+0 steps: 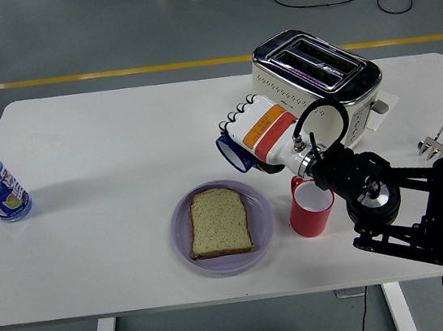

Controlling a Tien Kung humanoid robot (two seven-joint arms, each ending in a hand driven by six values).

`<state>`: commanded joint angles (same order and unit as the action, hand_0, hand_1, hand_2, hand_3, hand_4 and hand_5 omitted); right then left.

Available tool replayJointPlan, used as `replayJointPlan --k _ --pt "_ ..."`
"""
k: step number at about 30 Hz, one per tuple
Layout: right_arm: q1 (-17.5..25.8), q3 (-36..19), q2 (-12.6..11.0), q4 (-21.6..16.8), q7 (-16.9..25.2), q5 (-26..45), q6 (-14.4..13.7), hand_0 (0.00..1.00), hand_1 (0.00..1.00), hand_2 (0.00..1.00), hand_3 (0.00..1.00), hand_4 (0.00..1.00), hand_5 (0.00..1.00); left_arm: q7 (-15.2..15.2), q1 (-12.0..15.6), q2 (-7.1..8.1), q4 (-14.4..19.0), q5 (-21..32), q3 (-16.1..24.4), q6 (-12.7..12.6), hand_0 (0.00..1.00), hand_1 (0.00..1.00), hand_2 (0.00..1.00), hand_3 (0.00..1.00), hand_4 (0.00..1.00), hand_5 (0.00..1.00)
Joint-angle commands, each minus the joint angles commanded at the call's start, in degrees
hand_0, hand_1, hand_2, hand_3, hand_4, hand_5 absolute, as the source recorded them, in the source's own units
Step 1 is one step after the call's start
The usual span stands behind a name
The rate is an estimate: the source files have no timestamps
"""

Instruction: Pick up the cup,pour liquid into bread,place the cup on the desk

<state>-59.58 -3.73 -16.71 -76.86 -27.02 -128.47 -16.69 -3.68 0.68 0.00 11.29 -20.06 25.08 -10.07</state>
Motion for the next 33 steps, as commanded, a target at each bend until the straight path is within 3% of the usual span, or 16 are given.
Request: replayJointPlan --k 12,23,28,33 --pt "-0.88 2.98 0.72 0.08 -3.59 -1.53 -2.16 0.402 0.239 0.453 0.499 0.593 0.002 0.01 0.47 0.0 -0.07 0.22 -0.37 0.0 0.646 0.641 0.634 0.532 0.301 0.762" --pt "2.42 0.11 0.42 -0.8 -2.18 0.87 -2.82 0.41 0.242 0.459 0.51 0.589 0.002 0.08 1.07 0.0 -0.32 0.61 -1.15 0.04 0.648 0.641 0.635 0.532 0.302 0.763" --pt "7.08 -7.07 -0.4 -3.83 -2.09 8.36 -5.18 0.422 0.251 0.461 0.509 0.587 0.002 0.03 1.12 0.0 -0.33 0.59 -1.34 0.01 0.647 0.641 0.632 0.531 0.301 0.762" --pt "11.89 -17.56 -1.44 -7.66 -0.29 17.39 -8.49 0.419 0.249 0.459 0.508 0.591 0.002 -0.01 0.98 0.07 -0.3 0.42 -1.36 0.03 0.646 0.641 0.635 0.532 0.303 0.764"
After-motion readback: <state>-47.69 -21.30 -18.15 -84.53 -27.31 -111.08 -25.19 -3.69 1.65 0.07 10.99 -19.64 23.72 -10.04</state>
